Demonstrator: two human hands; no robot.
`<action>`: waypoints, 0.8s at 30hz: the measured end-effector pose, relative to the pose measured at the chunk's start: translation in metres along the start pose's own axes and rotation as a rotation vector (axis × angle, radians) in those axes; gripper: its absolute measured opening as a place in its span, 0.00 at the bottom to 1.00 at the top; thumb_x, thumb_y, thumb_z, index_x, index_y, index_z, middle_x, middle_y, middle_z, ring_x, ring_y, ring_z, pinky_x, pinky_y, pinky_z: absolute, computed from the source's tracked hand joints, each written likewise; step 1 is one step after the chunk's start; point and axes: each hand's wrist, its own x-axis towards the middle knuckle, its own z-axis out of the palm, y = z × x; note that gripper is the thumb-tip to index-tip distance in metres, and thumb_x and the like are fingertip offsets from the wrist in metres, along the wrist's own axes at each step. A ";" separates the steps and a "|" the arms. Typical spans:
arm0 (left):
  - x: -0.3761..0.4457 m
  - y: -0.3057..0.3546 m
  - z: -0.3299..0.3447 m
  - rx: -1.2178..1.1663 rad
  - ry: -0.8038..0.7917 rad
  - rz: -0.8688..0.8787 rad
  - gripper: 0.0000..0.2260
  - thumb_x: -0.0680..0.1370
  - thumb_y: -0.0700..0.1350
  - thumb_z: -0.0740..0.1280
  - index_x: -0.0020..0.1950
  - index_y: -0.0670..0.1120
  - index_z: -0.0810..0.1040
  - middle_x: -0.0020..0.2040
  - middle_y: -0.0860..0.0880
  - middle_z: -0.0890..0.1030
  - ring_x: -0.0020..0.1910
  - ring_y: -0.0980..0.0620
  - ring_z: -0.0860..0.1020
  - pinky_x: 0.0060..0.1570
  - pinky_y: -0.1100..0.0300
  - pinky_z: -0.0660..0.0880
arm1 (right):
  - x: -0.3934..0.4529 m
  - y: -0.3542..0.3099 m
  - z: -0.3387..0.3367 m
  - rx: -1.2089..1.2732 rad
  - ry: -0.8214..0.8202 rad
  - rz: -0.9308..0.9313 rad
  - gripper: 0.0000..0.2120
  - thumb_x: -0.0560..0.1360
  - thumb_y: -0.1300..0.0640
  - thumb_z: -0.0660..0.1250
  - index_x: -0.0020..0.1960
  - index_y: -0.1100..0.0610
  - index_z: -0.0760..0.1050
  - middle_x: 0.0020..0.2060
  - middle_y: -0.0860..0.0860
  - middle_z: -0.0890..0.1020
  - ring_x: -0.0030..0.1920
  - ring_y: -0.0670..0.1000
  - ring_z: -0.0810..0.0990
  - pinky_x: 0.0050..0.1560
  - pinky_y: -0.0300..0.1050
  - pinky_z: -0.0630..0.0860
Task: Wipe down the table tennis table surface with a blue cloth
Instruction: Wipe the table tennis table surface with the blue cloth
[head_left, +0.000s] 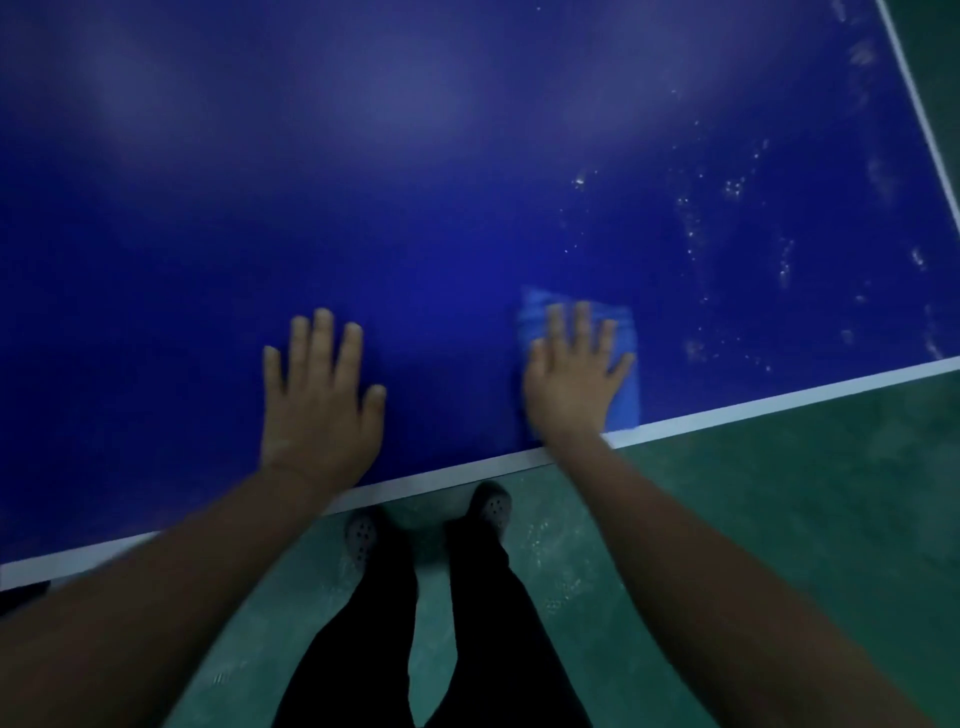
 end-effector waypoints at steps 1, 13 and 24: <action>-0.006 0.022 0.008 -0.007 -0.010 0.023 0.33 0.81 0.60 0.47 0.82 0.44 0.52 0.82 0.40 0.50 0.81 0.40 0.46 0.77 0.36 0.46 | -0.016 -0.008 0.006 -0.027 -0.012 -0.256 0.26 0.83 0.43 0.49 0.80 0.44 0.57 0.81 0.49 0.57 0.80 0.60 0.52 0.75 0.70 0.46; -0.017 0.077 0.043 0.149 -0.057 0.049 0.34 0.81 0.64 0.45 0.82 0.48 0.47 0.82 0.43 0.47 0.81 0.41 0.41 0.76 0.33 0.42 | 0.048 0.117 -0.014 0.028 0.004 0.328 0.26 0.84 0.43 0.45 0.82 0.43 0.48 0.82 0.47 0.49 0.81 0.59 0.46 0.75 0.71 0.46; -0.017 0.079 0.041 0.154 -0.051 0.034 0.35 0.80 0.64 0.45 0.82 0.46 0.52 0.82 0.42 0.49 0.81 0.42 0.42 0.75 0.32 0.44 | 0.068 0.220 -0.029 0.017 -0.047 0.274 0.28 0.83 0.40 0.41 0.81 0.42 0.47 0.82 0.47 0.48 0.81 0.56 0.44 0.76 0.69 0.44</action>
